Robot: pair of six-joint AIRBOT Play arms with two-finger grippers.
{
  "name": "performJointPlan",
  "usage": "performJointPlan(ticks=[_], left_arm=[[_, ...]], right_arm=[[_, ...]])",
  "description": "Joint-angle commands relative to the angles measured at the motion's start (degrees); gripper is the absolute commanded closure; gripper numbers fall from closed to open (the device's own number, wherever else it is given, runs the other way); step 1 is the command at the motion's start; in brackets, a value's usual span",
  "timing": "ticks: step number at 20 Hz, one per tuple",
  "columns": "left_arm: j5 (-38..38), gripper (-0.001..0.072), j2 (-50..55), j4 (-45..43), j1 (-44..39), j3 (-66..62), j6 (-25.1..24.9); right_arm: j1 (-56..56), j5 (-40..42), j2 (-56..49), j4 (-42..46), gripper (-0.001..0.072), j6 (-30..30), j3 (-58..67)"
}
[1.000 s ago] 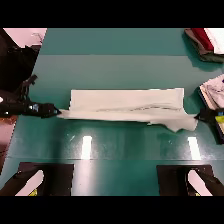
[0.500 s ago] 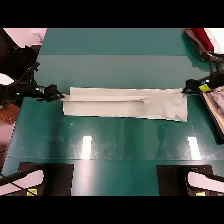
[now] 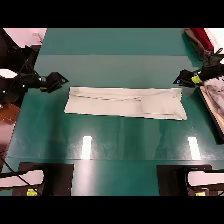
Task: Fold the shirts.
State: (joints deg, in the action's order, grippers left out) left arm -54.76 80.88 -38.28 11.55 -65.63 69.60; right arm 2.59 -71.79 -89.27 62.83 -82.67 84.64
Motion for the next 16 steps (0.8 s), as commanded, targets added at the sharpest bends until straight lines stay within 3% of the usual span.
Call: performJointPlan(ticks=[1, 2, 3, 4, 5, 6, 7, 16], left_arm=[[-4.2, 0.0042, 0.3, 3.0, 0.0, -3.9, -0.2], [-6.4, 0.0043, 0.3, 3.1, 0.0, -4.1, -0.2], [-8.2, 0.0091, 0.3, 3.1, 0.0, -4.1, -0.1], [-10.0, 0.0376, 0.3, 2.9, 0.0, -4.1, -0.2], [-11.5, 0.0610, 0.3, 3.0, 0.0, -4.1, -0.6], [-13.1, 0.0680, 0.3, 3.0, -0.3, -4.1, -1.1], [-13.7, 0.0681, 0.3, 2.9, -1.1, -4.1, -1.1], [-6.5, 0.0681, 0.3, 2.6, -17.7, -4.1, -1.0]], right_arm=[[4.0, -5.5, -0.5, -5.8, 0.0292, 3.1, 0.4], [5.6, -7.8, -0.4, -5.9, 0.0249, 4.2, -0.3], [7.2, -9.0, 0.0, -5.9, 0.0238, 4.5, -1.6], [9.0, -9.4, 0.8, -5.9, 0.0238, 5.3, -3.5], [10.8, -9.0, 1.5, -5.9, 0.0190, 6.3, -5.9], [12.4, -8.7, 2.0, -5.9, 0.0075, 7.3, -8.2], [14.0, -8.8, 2.1, -5.9, 0.0006, 8.1, -10.2], [18.8, -8.4, -7.3, -17.1, 0.0013, 18.6, -18.1]])
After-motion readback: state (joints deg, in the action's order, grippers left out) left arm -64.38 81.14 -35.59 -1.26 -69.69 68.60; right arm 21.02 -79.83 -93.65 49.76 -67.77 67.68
